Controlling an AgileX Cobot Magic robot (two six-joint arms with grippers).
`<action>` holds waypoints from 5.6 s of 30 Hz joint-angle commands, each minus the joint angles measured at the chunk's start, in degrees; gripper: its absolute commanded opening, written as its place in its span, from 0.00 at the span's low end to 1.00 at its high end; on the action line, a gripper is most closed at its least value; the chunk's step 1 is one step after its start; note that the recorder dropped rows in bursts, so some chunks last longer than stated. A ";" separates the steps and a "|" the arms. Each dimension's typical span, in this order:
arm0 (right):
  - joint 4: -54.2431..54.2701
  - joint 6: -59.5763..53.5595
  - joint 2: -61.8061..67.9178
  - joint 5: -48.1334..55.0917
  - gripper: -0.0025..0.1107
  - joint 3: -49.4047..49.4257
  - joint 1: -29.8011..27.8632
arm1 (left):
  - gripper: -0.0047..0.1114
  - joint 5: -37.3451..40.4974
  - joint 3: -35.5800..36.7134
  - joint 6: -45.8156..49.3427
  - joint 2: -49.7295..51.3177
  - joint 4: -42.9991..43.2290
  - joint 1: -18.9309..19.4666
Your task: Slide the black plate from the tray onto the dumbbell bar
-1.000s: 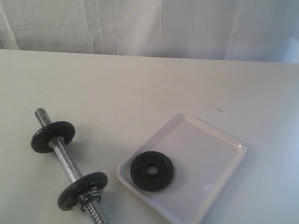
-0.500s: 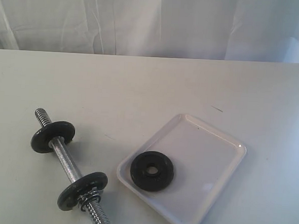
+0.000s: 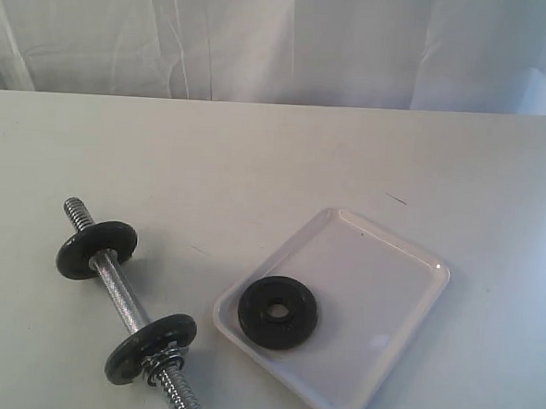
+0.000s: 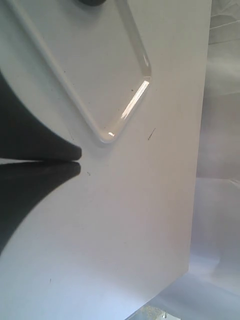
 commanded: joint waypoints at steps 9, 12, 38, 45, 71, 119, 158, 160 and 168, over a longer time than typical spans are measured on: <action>0.08 -0.23 -0.34 -0.15 0.02 0.05 0.06 | 0.04 15.35 -7.13 8.15 0.00 -0.70 -0.03; 0.08 -0.23 -0.34 -0.15 0.02 0.05 0.06 | 0.04 18.70 -11.07 9.19 0.89 -0.70 -0.03; 0.08 -0.23 -0.34 -0.15 0.02 0.05 0.06 | 0.04 57.17 -25.78 -8.19 34.22 -3.12 -1.19; 0.08 -0.23 -0.34 -0.15 0.02 0.05 0.06 | 0.04 58.86 -33.33 -4.58 50.32 -3.12 -11.54; 0.08 -0.23 -0.34 -0.15 0.02 0.05 0.06 | 0.04 80.46 -53.17 -42.74 73.59 -3.04 -19.16; 0.08 -0.23 -0.34 -0.15 0.02 0.05 0.06 | 0.56 55.57 -45.55 -48.04 94.04 -12.61 -21.33; 0.32 -0.23 -0.34 -0.15 0.02 0.05 0.06 | 0.04 58.49 -45.90 -40.73 92.59 -12.13 -21.22; 0.32 -0.23 -0.34 -0.15 0.02 0.05 0.06 | 0.04 58.63 -46.39 -37.89 92.03 -12.13 -21.22; 0.32 -0.23 -0.34 -0.15 0.02 0.05 0.06 | 0.04 58.95 -48.58 -26.42 89.84 -12.13 -21.22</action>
